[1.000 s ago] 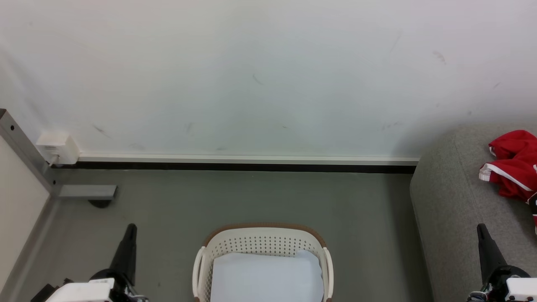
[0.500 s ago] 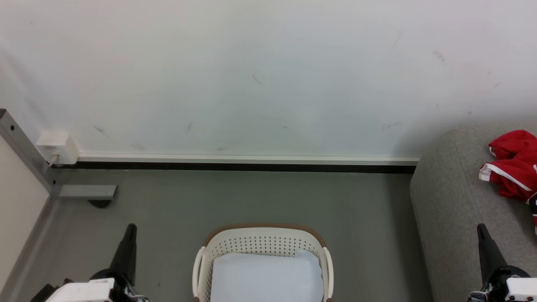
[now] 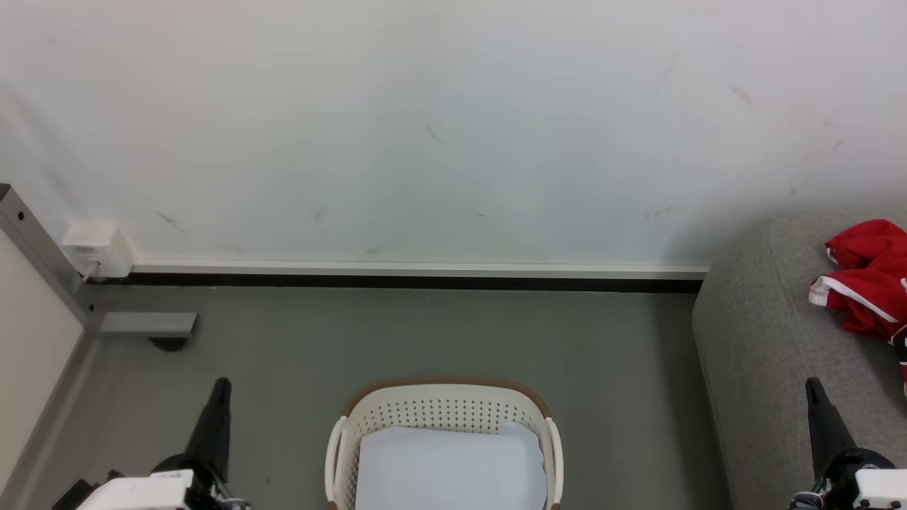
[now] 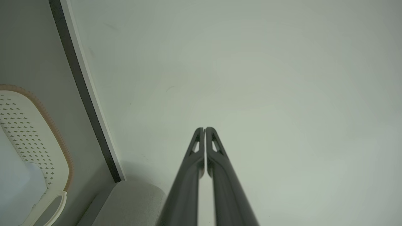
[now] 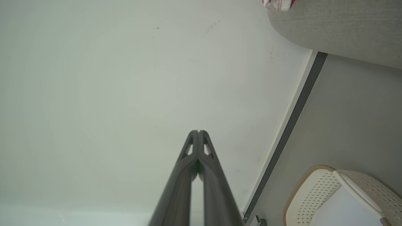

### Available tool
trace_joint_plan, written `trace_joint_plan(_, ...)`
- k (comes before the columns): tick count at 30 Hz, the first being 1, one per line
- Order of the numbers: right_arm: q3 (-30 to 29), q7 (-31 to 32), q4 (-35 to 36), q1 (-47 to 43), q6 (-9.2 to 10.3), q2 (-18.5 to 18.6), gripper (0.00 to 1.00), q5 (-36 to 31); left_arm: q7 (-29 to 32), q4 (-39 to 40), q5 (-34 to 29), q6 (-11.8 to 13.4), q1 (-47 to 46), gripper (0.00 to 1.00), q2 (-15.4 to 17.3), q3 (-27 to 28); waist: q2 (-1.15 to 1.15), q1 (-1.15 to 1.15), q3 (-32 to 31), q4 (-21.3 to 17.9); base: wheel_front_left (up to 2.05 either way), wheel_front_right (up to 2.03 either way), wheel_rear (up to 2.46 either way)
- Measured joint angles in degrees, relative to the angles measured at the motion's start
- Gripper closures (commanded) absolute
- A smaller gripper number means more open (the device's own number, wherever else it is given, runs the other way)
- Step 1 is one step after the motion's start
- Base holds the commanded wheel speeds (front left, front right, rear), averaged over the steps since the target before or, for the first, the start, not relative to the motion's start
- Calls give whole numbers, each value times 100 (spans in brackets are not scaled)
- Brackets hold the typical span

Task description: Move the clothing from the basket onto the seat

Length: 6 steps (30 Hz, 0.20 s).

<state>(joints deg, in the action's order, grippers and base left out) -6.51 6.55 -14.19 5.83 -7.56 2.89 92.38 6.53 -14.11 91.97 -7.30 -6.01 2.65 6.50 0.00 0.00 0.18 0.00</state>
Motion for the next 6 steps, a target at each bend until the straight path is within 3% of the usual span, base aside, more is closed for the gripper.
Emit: trace_joint_plan(6,-1,0,0,0,0,0,100,0,0,0,0,0,0,100,1,0,0,0,0,0,0,0,0)
